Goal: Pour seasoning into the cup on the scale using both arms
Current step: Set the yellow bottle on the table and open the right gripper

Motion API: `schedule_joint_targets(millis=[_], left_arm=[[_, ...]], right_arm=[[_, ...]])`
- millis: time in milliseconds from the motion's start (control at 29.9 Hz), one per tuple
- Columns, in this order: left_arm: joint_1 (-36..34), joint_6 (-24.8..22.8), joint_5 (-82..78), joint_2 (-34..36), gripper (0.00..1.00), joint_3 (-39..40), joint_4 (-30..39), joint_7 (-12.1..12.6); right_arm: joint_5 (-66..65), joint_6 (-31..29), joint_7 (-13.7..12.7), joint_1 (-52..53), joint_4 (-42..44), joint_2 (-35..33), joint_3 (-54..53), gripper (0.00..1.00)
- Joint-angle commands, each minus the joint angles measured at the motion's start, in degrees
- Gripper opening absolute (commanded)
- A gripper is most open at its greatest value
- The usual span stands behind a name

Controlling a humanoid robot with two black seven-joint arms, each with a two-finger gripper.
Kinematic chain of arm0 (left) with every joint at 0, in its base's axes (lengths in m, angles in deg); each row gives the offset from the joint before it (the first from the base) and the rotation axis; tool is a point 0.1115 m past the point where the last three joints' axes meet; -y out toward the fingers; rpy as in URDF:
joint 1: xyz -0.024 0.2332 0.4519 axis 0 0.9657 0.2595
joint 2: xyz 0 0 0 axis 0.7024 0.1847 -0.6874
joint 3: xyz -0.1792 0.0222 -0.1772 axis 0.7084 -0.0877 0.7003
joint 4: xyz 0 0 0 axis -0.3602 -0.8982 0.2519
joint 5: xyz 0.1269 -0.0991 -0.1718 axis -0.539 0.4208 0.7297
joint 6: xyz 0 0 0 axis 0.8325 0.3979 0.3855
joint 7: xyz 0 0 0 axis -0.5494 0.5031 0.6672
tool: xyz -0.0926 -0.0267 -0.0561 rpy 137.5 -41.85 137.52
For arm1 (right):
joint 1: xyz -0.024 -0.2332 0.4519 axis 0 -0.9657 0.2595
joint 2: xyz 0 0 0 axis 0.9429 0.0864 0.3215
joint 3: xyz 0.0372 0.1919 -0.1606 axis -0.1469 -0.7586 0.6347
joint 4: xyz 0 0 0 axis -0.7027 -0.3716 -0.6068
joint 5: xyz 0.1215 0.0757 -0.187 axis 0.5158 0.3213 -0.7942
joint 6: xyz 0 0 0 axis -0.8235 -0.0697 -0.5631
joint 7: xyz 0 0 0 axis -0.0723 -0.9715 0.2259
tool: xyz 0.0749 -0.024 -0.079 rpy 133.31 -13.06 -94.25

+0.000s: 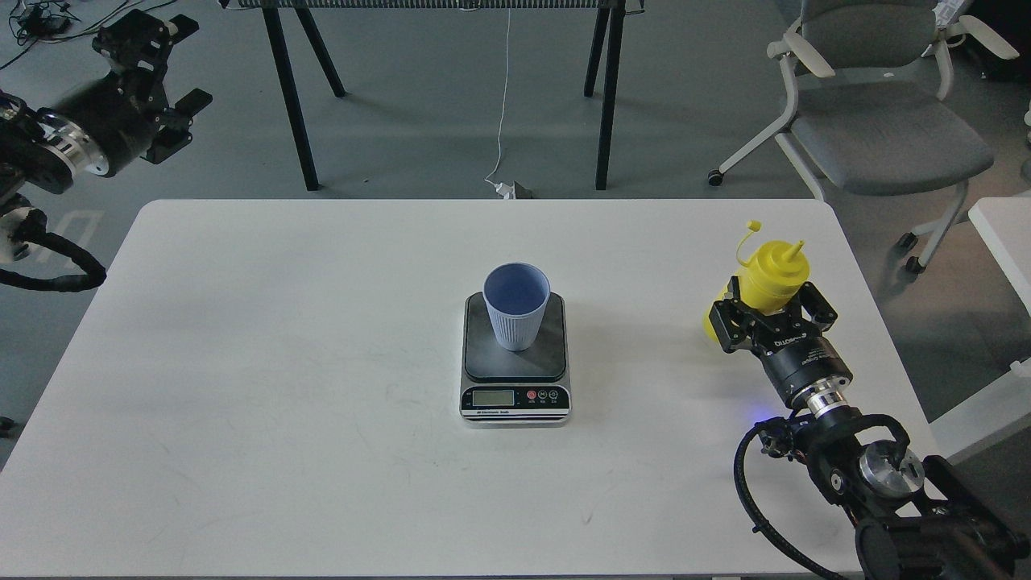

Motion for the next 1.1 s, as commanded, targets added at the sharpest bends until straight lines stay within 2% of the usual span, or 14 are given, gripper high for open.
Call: schedule_joint_targets(millis=[0, 301, 769, 936, 1003, 1069], left_arm=[[-0.05, 0.0, 0.0, -0.07, 0.99, 0.0, 0.0, 0.0], [0.03, 0.0, 0.0, -0.25, 0.99, 0.0, 0.0, 0.0], [0.03, 0.0, 0.0, -0.6, 0.99, 0.0, 0.0, 0.0], [-0.05, 0.0, 0.01, -0.51, 0.99, 0.0, 0.0, 0.0], [-0.05, 0.0, 0.09, -0.51, 0.99, 0.0, 0.0, 0.0], [-0.14, 0.0, 0.09, -0.51, 0.99, 0.0, 0.0, 0.0]], right_arm=[[-0.05, 0.01, -0.02, -0.16, 0.38, 0.02, 0.3, 0.04], [-0.76, 0.01, -0.1, -0.43, 2.32, 0.02, 0.47, 0.05], [-0.93, 0.01, -0.1, -0.43, 3.2, -0.07, 2.32, 0.23], [-2.25, 0.01, -0.1, -0.43, 3.02, -0.16, 2.32, 0.38], [-2.6, 0.01, -0.1, -0.43, 2.93, -0.16, 2.32, 0.54], [-3.04, 0.01, -0.1, -0.43, 2.85, -0.16, 2.32, 0.55]])
